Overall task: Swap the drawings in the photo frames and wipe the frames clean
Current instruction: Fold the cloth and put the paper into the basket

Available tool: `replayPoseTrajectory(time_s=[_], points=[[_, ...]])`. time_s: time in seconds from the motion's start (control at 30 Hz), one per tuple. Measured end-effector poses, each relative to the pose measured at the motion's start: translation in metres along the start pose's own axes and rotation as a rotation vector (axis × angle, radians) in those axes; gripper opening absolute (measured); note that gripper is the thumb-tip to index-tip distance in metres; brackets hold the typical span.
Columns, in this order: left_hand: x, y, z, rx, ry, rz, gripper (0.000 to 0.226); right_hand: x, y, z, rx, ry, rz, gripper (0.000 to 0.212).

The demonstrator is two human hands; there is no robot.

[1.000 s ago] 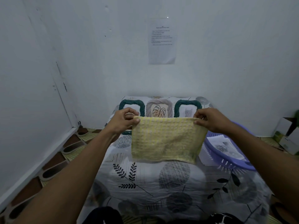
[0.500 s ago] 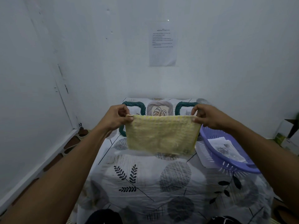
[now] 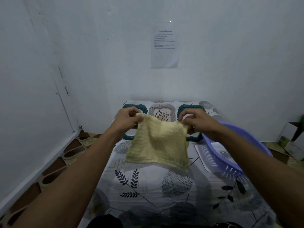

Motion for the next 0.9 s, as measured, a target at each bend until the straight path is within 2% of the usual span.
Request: replayPoseTrajectory(time_s=[0.17, 0.27, 0.37, 0.47, 0.6, 0.8, 0.9], points=[[0.035, 0.002, 0.014, -0.032, -0.154, 0.085, 0.001, 0.028, -0.021, -0.002, 0.017, -0.031, -0.223, 0.018], [0.048, 0.004, 0.02, -0.058, -0.194, 0.105, 0.008, 0.036, -0.028, -0.001, -0.014, -0.038, -0.245, 0.02], [0.053, 0.006, 0.025, -0.061, -0.227, 0.148, 0.018, 0.037, -0.028, 0.001, -0.068, 0.01, -0.223, 0.009], [0.052, 0.006, 0.03, -0.072, -0.266, 0.175, 0.021, 0.038, -0.027, 0.004, -0.066, 0.063, -0.163, 0.015], [0.051, 0.003, 0.034, -0.07, -0.281, 0.158, 0.021, 0.037, -0.027, 0.004, -0.057, 0.149, -0.034, 0.014], [0.05, 0.003, 0.035, -0.057, -0.35, 0.185, 0.02, 0.039, -0.028, 0.002, -0.072, 0.206, 0.034, 0.014], [0.048, 0.001, 0.035, -0.015, -0.35, 0.15, 0.027, 0.039, -0.026, 0.0, -0.082, 0.233, 0.101, 0.012]])
Point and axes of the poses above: each hand's wrist, its own z-axis away from the middle knuckle, its own x-axis out of the palm, y = z × x, the point moved 2 cm from there along -z, towards the middle knuckle, and after that the axes turned 11 degrees about z, right-handed, at the moved point
